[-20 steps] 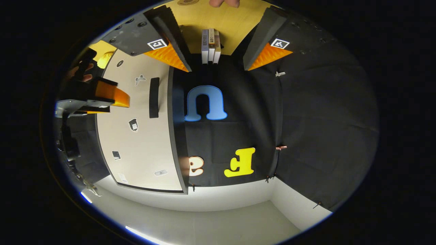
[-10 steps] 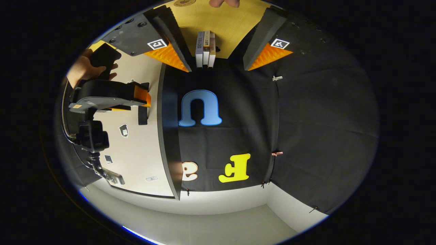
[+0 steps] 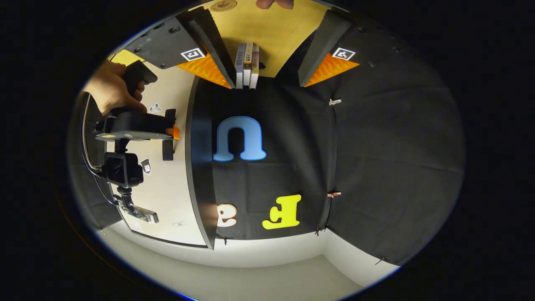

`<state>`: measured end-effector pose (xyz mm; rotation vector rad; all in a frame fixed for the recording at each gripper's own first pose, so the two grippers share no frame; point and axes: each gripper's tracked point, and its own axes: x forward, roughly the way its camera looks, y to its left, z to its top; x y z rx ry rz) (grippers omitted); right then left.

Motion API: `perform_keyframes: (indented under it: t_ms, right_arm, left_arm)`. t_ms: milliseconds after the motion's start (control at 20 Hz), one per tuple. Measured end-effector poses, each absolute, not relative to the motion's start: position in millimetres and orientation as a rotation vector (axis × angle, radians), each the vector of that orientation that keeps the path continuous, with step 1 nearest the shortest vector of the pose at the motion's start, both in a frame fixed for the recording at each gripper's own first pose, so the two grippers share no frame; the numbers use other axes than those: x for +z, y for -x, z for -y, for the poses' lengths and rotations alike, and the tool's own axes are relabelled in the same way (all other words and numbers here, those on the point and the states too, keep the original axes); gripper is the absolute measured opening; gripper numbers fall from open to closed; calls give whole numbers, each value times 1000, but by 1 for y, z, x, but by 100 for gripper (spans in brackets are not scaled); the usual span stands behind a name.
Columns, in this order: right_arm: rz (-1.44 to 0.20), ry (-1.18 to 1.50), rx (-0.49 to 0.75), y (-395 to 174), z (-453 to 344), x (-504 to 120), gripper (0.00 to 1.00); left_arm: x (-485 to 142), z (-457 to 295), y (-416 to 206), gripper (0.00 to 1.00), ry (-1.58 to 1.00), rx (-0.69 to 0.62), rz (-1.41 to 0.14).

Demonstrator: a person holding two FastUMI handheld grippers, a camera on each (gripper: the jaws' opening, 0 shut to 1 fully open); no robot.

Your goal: Open the cabinet door with the right hand, grasp the bottle in the cabinet with the left hand and place it on the coaster, then close the cabinet door with the right hand.

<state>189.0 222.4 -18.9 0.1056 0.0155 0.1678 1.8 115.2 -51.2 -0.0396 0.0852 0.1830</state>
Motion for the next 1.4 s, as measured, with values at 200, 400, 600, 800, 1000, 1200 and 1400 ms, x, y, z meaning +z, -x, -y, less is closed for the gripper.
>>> perform_keyframes:
  t_ms: [200,400,600,800,1000,1200,1400]
  right_arm:
    - [-23,-110,213,-179,-221,-18,17]
    - [-34,-123,281,-154,-220,-11,17]
    - [-33,-127,327,-131,-211,-3,17]
    - [-19,-144,343,-94,-196,-3,17]
    - [-10,-156,355,-65,-179,-1,17]
    - [-23,-166,368,-47,-163,2,17]
    - [-33,-168,367,-33,-142,2,17]
  left_arm:
    - [-47,-112,3,95,33,184,-77]
    - [-40,-105,17,95,36,182,-61]
    - [-31,-96,29,94,31,184,-42]
    - [-25,-83,40,94,30,180,-33]
    - [-22,-69,48,94,21,167,-31]
    - [-20,-55,52,94,25,148,-30]
    - [-18,-42,52,94,28,131,-27]
